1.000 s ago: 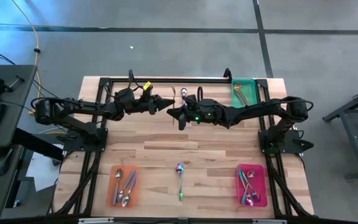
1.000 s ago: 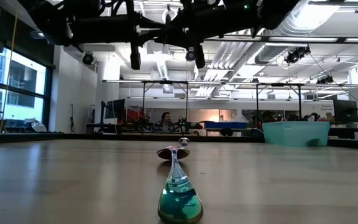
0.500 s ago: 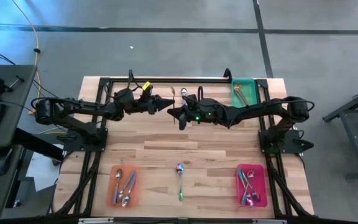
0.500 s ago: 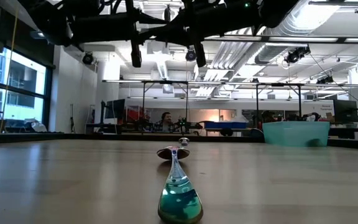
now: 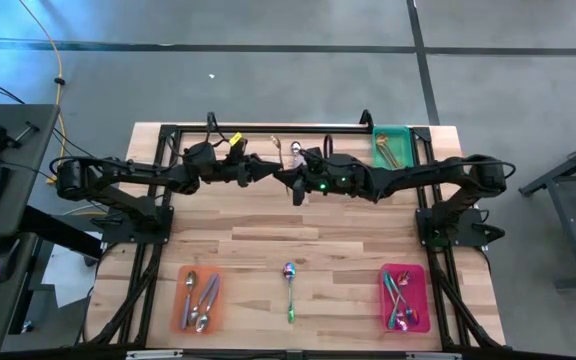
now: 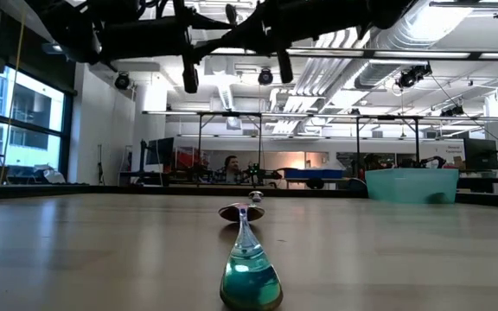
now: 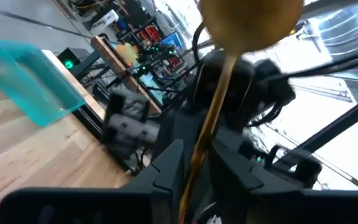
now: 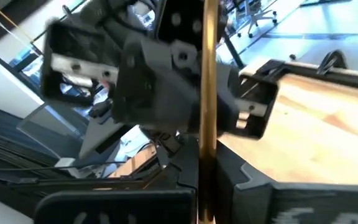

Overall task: Sort silverware by color (type)
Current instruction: Put the golden spoon into the green bin

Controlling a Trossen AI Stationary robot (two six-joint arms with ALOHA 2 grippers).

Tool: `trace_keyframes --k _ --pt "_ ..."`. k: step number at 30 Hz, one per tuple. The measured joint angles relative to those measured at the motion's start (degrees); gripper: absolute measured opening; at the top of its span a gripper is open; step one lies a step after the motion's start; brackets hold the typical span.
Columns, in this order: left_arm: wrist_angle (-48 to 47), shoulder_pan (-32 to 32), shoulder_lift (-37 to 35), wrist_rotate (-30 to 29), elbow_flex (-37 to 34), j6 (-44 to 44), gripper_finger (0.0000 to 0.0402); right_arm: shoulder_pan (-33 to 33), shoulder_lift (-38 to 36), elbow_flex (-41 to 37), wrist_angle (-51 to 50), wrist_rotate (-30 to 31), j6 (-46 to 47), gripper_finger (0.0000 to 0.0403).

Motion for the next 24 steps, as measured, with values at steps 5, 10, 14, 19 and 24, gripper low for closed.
trace_keyframes --k 5,10,14,19,24 --pt "-0.5 0.0 0.0 -0.1 0.0 1.7 0.0096 -1.3 -5.8 0.0 -7.7 2.5 -2.2 0.0000" --pt "-0.9 -0.1 0.0 0.1 0.0 4.1 0.0113 -3.8 -14.7 0.0 -21.9 6.4 -4.4 0.0000" --pt "-1.0 -0.6 0.0 0.1 -0.1 5.6 0.0110 -7.0 -23.6 0.0 -40.0 10.8 -3.5 0.0000" --pt "-1.7 -1.6 0.0 0.1 -0.1 5.8 0.0104 -13.4 -32.9 0.0 -67.7 16.0 -0.6 0.0000" --pt "-3.4 -1.6 0.0 -0.1 -0.1 5.8 0.0102 -23.8 -35.2 -2.9 -83.2 17.4 -3.6 0.0000"
